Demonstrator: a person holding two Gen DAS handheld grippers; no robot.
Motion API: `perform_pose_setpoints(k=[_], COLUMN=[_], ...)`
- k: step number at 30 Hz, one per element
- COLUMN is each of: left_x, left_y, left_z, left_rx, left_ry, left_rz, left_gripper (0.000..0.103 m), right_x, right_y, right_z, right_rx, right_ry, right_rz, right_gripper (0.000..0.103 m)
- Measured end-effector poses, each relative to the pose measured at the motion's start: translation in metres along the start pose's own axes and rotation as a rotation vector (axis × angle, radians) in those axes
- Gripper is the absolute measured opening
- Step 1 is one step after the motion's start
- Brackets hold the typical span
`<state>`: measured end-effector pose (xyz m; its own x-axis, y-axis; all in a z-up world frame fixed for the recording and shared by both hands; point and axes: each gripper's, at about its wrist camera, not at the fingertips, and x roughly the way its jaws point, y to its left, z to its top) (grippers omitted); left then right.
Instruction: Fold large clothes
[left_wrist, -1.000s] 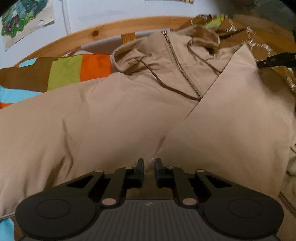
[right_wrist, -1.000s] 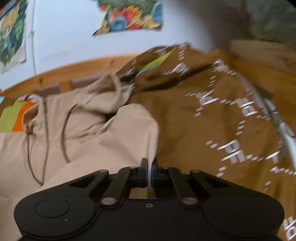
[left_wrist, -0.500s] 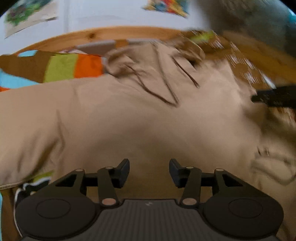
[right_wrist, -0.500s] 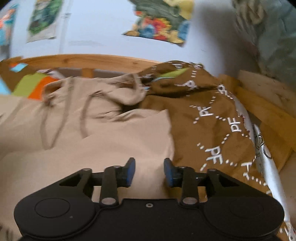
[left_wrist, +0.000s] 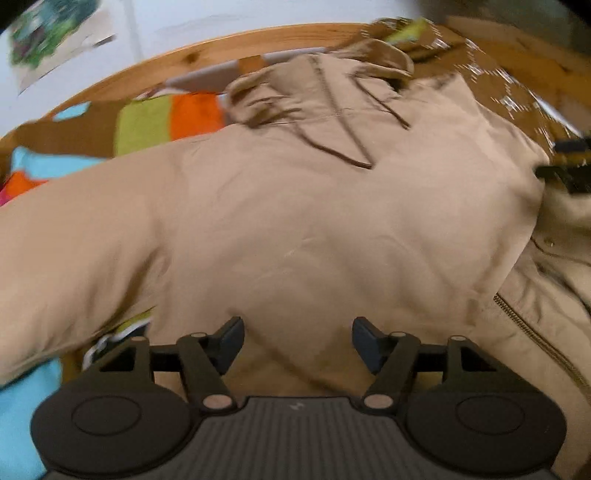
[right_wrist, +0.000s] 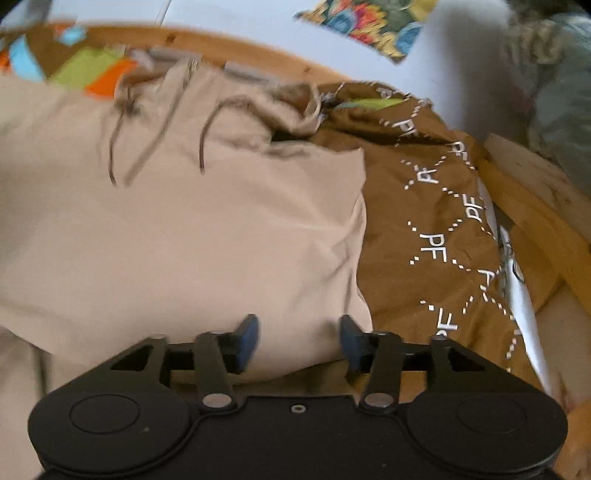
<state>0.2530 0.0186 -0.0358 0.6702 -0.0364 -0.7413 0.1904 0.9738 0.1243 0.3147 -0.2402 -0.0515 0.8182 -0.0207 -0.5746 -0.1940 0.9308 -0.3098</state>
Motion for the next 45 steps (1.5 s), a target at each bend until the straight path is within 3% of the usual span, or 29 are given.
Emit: perform_pose_setpoints(k=[1, 5, 7, 11, 14, 16, 20, 23, 28, 33, 37, 40, 45], left_x=[-0.009, -0.049, -0.07, -0.098, -0.121, -0.138, -0.179, -0.209, -0.236, -0.219, -0.199, -0.187, -0.188], left_y=[0.005, 0.02, 0.026, 0.043, 0.065, 0.088, 0.136, 0.174, 0.228, 0.244, 0.255, 0.262, 0.261], left_z=[-0.001, -0.012, -0.023, -0.035, -0.042, -0.049, -0.065, -0.078, -0.112, -0.121, -0.126, -0.124, -0.109], left_rx=[-0.013, -0.07, -0.122, -0.212, -0.309, -0.398, -0.498, -0.602, -0.93, -1.049, -1.167, -1.21, -1.145], left_ry=[0.001, -0.057, -0.094, -0.065, -0.067, -0.08, -0.157, -0.216, -0.303, -0.299, -0.291, -0.309, -0.343], left_rz=[0.013, 0.085, 0.13, 0.186, 0.269, 0.327, 0.474, 0.577, 0.539, 0.473, 0.469, 0.477, 0.463], left_gripper=[0.071, 0.096, 0.099, 0.099, 0.099, 0.099, 0.099, 0.099, 0.096, 0.091, 0.086, 0.079, 0.077], right_x=[-0.009, -0.049, -0.072, -0.118, -0.15, -0.166, -0.197, -0.196, -0.187, -0.184, -0.18, -0.178, -0.176], right_y=[0.0, 0.018, 0.03, 0.055, 0.079, 0.097, 0.116, 0.122, 0.122, 0.118, 0.121, 0.123, 0.125], right_z=[0.0, -0.006, -0.01, -0.017, -0.02, -0.014, -0.018, -0.026, -0.03, -0.032, -0.035, -0.036, -0.038], right_rx=[0.022, 0.075, 0.124, 0.317, 0.413, 0.341, 0.282, 0.271, 0.294, 0.323, 0.319, 0.314, 0.313], right_ry=[-0.015, -0.062, -0.089, -0.115, -0.107, -0.121, -0.225, -0.215, -0.182, -0.178, -0.157, -0.148, -0.135], right_rz=[0.01, 0.07, 0.084, 0.141, 0.212, 0.273, 0.308, 0.362, 0.367, 0.371, 0.373, 0.374, 0.375], right_gripper=[0.071, 0.077, 0.081, 0.093, 0.095, 0.095, 0.102, 0.102, 0.102, 0.102, 0.102, 0.102, 0.102])
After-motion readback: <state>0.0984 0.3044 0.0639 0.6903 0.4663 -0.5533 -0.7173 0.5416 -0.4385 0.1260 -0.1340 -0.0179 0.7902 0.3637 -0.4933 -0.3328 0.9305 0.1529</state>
